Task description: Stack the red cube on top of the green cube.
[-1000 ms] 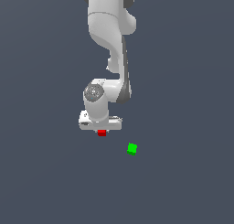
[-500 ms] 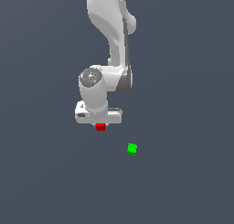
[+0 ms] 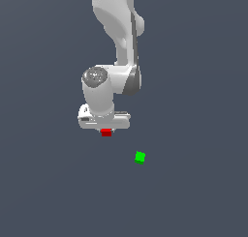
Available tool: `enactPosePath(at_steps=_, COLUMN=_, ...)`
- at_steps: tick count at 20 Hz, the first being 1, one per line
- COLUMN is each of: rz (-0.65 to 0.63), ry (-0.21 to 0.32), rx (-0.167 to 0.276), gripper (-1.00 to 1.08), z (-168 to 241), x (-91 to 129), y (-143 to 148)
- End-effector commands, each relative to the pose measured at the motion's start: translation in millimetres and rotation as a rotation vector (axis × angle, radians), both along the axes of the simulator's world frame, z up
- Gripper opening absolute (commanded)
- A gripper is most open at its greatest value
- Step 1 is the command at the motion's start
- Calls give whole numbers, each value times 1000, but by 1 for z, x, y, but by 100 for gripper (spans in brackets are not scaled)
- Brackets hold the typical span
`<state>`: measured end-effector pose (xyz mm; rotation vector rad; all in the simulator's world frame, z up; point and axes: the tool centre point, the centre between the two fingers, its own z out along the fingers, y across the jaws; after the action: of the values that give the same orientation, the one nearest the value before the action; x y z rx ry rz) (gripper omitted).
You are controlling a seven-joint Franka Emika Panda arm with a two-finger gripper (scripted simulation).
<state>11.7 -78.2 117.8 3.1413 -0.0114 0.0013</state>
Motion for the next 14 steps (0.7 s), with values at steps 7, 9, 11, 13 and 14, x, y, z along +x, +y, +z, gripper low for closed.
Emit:
enactPosePath(at_steps=7, rz=1, ry=0, rx=0, gripper=-100, z=-12, x=18, y=33)
enactPosePath(at_steps=9, rz=1, ry=0, rx=0, gripper=-100, z=-17, x=25, y=46)
enactPosePath(at_steps=11, rz=0, ry=0, rx=1, gripper=-100, z=-22, x=33, y=60)
enactPosePath(at_steps=13, rz=0, ry=0, rx=1, gripper=-100, z=-28, x=42, y=75)
enactPosePath(at_steps=14, rz=0, ry=0, rx=1, gripper=-100, z=-30, x=47, y=82)
